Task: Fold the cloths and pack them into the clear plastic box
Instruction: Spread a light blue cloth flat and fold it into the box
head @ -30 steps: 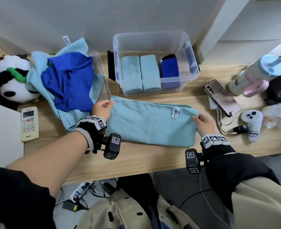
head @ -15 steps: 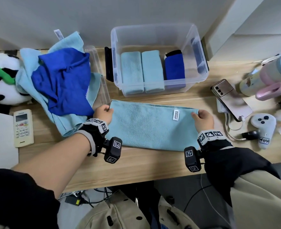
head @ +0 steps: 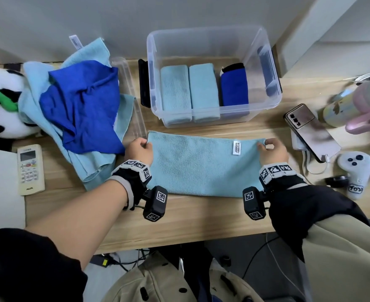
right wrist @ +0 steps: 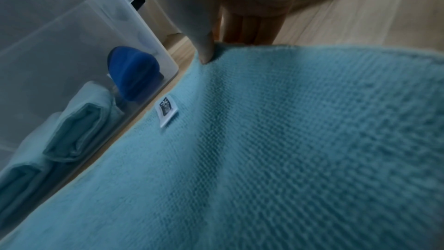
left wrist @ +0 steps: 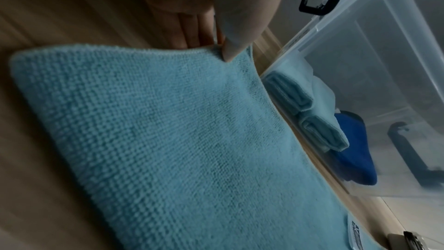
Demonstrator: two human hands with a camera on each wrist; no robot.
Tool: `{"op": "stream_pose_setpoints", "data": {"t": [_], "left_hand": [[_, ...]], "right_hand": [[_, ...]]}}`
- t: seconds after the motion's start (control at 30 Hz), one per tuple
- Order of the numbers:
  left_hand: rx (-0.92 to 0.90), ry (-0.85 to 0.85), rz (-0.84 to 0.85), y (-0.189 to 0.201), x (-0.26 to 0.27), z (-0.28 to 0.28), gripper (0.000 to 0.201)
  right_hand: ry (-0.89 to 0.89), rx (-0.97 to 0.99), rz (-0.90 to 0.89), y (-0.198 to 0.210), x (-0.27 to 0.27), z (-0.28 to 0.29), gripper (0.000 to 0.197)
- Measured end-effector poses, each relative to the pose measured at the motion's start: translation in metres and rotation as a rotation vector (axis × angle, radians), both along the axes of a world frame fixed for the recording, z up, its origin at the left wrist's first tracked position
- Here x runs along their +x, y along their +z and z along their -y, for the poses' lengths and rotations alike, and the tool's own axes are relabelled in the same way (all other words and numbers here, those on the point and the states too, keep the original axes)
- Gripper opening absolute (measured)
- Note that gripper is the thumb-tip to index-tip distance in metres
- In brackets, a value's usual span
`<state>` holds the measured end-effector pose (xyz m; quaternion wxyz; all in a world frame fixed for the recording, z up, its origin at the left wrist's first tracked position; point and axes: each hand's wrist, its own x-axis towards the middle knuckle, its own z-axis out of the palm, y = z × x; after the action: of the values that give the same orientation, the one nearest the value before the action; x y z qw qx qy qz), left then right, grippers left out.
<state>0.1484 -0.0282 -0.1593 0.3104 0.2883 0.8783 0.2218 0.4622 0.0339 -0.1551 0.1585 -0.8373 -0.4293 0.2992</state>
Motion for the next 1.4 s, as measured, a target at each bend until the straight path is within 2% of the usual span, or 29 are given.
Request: {"op": "stream_pose_setpoints", "data": {"t": [0.1, 0.17, 0.23, 0.27, 0.33, 0.4, 0.47, 0.53, 0.63, 0.73, 0.8, 0.87, 0.97, 1.07, 1.17, 1.3, 1.4], "left_hand": [[0.014, 0.055, 0.020, 0.001, -0.001, 0.001, 0.021], [0.001, 0.076, 0.022, 0.002, -0.003, 0.004, 0.017], [-0.033, 0.077, 0.011, 0.002, -0.007, 0.009, 0.018], [-0.054, 0.069, -0.002, 0.002, -0.009, 0.013, 0.021], [-0.110, 0.023, -0.006, 0.002, -0.013, 0.020, 0.022], [-0.197, -0.078, 0.033, 0.003, -0.014, 0.025, 0.017], [-0.313, -0.154, 0.098, 0.006, -0.012, 0.028, 0.020], [-0.403, -0.211, 0.137, 0.007, -0.010, 0.032, 0.033], [-0.496, -0.267, 0.262, 0.010, -0.002, 0.044, 0.037], [-0.522, -0.312, 0.328, 0.013, 0.005, 0.052, 0.030], [-0.452, -0.275, 0.354, 0.017, 0.007, 0.053, 0.021], [-0.308, -0.175, 0.380, 0.019, 0.008, 0.049, 0.016], [-0.196, -0.094, 0.404, 0.019, 0.007, 0.048, 0.029], [-0.253, -0.129, 0.387, 0.018, 0.010, 0.055, 0.035], [-0.359, -0.252, 0.355, 0.016, 0.012, 0.069, 0.027], [-0.496, -0.364, 0.459, 0.013, 0.009, 0.087, 0.014], [-0.538, -0.450, 0.471, 0.017, 0.005, 0.093, 0.022]], "right_hand": [[-0.006, -0.039, 0.008, 0.000, -0.002, -0.003, 0.022], [-0.055, -0.039, -0.018, 0.003, -0.003, -0.002, 0.034], [-0.086, 0.024, 0.002, 0.008, -0.003, 0.003, 0.043], [-0.079, 0.066, 0.025, 0.012, -0.004, 0.006, 0.041], [0.007, 0.065, 0.040, 0.015, -0.009, 0.017, 0.031], [0.145, -0.080, -0.036, 0.008, -0.017, 0.033, 0.026], [0.249, -0.238, -0.118, 0.004, -0.025, 0.050, 0.026], [0.337, -0.313, -0.038, 0.004, -0.028, 0.062, 0.033], [0.349, -0.270, 0.096, 0.010, -0.029, 0.070, 0.050], [0.346, -0.184, 0.145, 0.011, -0.030, 0.078, 0.067], [0.386, -0.185, 0.171, 0.011, -0.032, 0.085, 0.074], [0.450, -0.185, 0.196, 0.008, -0.033, 0.092, 0.077], [0.591, -0.176, 0.214, 0.002, -0.029, 0.097, 0.081], [0.751, -0.181, 0.220, -0.001, -0.017, 0.095, 0.086], [0.868, -0.174, 0.210, -0.002, -0.007, 0.091, 0.090], [0.993, -0.170, 0.200, -0.003, -0.014, 0.084, 0.093], [1.070, -0.154, 0.186, -0.003, -0.027, 0.079, 0.091]]}}
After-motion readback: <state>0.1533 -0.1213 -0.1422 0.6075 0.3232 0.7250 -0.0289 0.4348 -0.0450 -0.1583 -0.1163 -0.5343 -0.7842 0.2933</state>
